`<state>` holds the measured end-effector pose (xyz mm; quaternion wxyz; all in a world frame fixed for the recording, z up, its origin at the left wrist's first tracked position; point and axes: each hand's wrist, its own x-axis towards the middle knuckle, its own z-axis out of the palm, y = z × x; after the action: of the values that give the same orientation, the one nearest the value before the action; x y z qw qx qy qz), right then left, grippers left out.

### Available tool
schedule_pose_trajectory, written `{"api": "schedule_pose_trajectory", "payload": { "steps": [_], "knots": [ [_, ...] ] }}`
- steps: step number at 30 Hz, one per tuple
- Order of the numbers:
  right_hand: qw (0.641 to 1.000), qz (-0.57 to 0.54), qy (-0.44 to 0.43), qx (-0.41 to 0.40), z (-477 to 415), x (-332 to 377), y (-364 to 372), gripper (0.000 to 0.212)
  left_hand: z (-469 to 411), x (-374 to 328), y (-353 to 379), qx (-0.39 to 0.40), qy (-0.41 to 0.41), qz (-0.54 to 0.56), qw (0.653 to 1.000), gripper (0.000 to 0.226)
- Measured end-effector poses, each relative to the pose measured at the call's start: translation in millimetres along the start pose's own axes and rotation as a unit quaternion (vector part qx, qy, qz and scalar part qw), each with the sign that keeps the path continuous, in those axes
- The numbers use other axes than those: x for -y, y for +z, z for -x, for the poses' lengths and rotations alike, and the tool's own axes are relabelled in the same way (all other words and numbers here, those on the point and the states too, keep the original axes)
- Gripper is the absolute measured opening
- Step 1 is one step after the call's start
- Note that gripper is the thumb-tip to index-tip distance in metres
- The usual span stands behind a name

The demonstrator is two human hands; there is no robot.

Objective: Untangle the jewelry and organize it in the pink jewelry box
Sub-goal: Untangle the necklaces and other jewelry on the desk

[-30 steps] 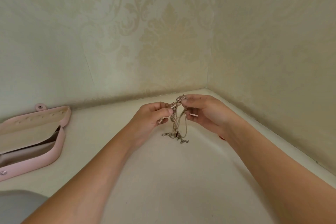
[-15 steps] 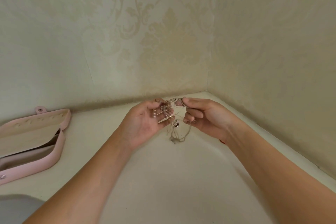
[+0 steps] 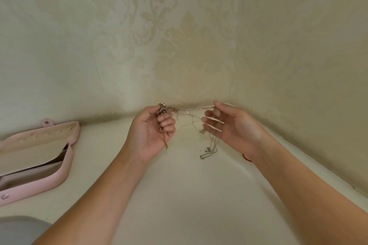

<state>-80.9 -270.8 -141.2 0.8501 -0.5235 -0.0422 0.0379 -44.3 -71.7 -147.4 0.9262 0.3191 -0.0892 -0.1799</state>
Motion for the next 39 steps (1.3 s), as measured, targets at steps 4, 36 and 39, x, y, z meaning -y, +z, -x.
{"api": "schedule_pose_trajectory", "payload": {
  "steps": [4,36,39],
  "knots": [
    [0.999,-0.034,-0.010,-0.027,1.1,5.4,0.3,0.033,-2.5,-2.9,-4.5,-0.036,0.010,-0.033,0.999,0.019],
    [0.721,0.647,0.106,-0.225,31.7,42.2,-7.7,0.076,-16.7,4.1,-38.3,-0.188,0.222,-0.570,0.769,0.018],
    [0.664,0.696,0.112,-0.250,29.4,46.4,-21.6,0.035,-14.0,5.1,-32.2,-0.178,0.169,-0.513,0.823,0.019]
  ]
}}
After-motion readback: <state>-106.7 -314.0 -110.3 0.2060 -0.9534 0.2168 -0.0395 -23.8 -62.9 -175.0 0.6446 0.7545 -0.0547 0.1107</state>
